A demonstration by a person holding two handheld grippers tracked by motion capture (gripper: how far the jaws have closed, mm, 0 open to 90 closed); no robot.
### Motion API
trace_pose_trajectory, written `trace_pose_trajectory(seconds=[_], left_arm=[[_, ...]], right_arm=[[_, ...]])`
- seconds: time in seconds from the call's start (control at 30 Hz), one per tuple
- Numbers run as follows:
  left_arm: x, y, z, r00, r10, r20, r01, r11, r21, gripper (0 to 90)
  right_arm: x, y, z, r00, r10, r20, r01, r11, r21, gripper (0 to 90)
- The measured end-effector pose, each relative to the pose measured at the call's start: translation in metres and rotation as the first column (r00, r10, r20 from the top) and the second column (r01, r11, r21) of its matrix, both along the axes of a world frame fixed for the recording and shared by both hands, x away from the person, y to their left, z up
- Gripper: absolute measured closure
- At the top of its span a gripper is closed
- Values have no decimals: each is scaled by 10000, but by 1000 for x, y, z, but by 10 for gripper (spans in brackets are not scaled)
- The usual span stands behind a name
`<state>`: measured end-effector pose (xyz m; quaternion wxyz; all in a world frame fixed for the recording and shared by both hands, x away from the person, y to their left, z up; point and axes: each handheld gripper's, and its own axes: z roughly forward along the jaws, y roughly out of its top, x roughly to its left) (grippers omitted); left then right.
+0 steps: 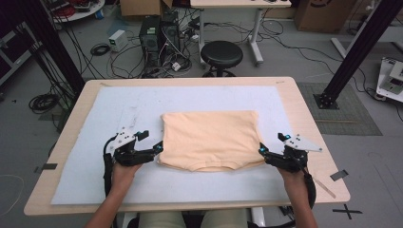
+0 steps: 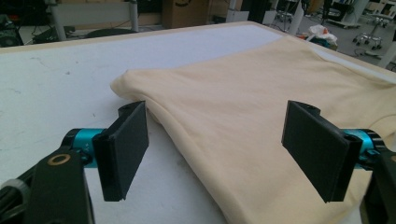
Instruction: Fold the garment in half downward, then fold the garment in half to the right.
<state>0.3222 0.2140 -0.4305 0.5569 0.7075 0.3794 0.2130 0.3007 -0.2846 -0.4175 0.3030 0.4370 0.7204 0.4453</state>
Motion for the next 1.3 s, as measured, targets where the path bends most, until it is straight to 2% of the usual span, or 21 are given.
trace_pose_trajectory(seconds=[0.07,0.2,0.27,0.47,0.57,0.63,0.73,0.83,0.9,1.0,1.03,1.1,1.3], left_arm=[[0,-1,0,10000,-13,-23,12,10000,-83,231],[0,-2,0,10000,-50,-60,50,10000,40,231],[1,-3,-1,9999,-32,-105,33,10000,73,231],[1,-5,-3,9993,42,-378,-31,9995,308,233],[1,-5,-4,9980,88,-633,-67,9994,329,233],[0,-5,-5,9965,144,-819,-101,9985,532,233],[-1,-6,-8,9918,335,-1230,-232,9962,843,236],[-1,-7,-8,9870,574,-1504,-431,9944,967,267],[-2,-9,-9,9837,622,-1689,-430,9924,1154,331],[-2,-12,-12,9750,474,-2170,-182,9907,1347,419],[-2,-14,-14,9715,500,-2317,-159,9890,1468,420],[-3,-18,-16,9670,575,-2484,-147,9852,1708,429],[-3,-22,-20,9608,552,-2718,-18,9812,1928,514]], right_arm=[[-1,0,0,10000,-47,-15,47,10000,22,212],[-2,-1,-1,10000,-24,-13,24,10000,-26,212],[-2,0,-1,10000,-86,24,85,9998,173,212],[-2,0,-2,9999,-127,-50,128,9996,245,212],[-3,0,-2,9999,-133,-71,135,9996,249,212],[-2,-1,-1,9999,-138,-40,139,9996,246,212],[-2,0,-2,9997,-193,-113,198,9991,374,212],[-1,2,-3,9997,-106,-204,113,9993,355,212],[0,4,-4,9999,-17,-167,23,9995,319,212],[1,4,-4,9998,5,-200,1,9995,304,212],[1,4,-4,9999,7,-172,-1,9995,310,212],[1,4,-4,9997,-12,-247,20,9995,313,212],[3,6,-4,9996,102,-275,-95,9996,257,212]])
